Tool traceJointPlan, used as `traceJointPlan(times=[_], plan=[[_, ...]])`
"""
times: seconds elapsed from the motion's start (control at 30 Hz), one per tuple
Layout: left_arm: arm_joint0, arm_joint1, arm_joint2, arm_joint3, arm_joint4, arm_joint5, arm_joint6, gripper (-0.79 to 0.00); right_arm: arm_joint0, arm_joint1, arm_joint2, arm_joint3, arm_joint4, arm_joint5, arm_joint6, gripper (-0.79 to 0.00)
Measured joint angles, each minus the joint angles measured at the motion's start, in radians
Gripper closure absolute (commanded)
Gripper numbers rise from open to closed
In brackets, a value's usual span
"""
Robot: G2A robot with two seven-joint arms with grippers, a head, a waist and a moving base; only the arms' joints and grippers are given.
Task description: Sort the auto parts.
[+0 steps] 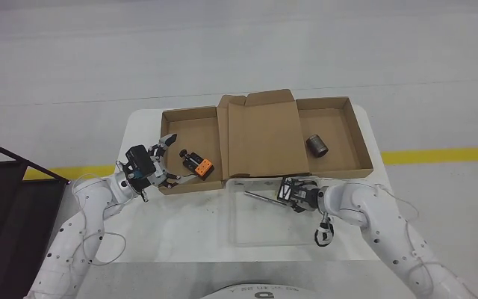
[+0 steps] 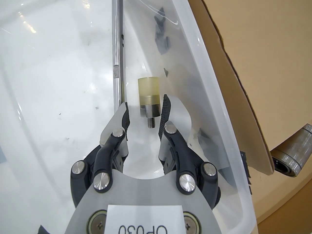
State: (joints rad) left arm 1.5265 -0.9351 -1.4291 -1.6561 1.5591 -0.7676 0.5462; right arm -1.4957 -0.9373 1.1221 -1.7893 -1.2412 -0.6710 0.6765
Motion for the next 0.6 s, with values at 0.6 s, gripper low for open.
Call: traceJointPlan(times=[0.6], plan=[[0.0,0.0,0.0,0.0,0.0,0.0,0.0,-0.785,0.054,-0.011,-0.061,0.019,0.009,0.002,0.045,0.0]])
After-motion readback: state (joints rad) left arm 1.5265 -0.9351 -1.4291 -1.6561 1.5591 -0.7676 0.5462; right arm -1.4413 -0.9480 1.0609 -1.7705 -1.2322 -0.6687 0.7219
